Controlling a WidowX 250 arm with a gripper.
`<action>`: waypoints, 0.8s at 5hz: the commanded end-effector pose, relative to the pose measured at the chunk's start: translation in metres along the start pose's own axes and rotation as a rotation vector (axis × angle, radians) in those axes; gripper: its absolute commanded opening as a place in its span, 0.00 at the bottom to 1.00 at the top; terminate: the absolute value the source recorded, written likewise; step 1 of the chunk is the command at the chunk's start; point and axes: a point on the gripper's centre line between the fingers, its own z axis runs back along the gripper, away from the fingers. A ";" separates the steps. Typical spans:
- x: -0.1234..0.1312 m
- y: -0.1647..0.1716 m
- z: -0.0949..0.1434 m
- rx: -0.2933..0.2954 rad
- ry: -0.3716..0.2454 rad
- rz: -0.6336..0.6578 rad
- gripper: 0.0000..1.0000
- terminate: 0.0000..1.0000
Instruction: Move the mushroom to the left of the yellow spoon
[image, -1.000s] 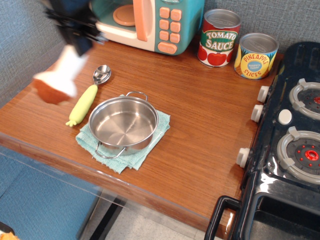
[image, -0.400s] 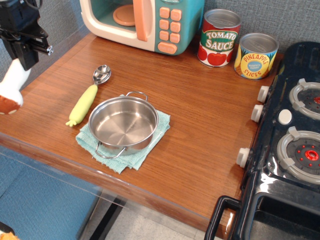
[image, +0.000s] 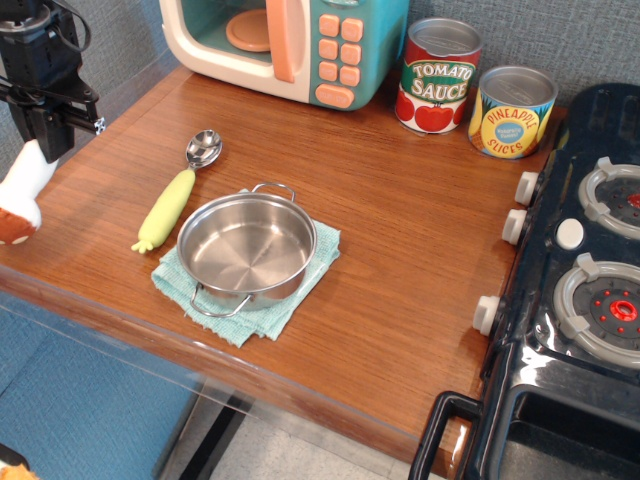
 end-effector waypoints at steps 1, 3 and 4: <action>-0.005 0.004 0.015 0.029 -0.051 0.017 1.00 0.00; -0.006 0.002 0.020 0.022 -0.073 -0.006 1.00 0.00; -0.005 0.000 0.022 0.010 -0.098 -0.029 1.00 0.00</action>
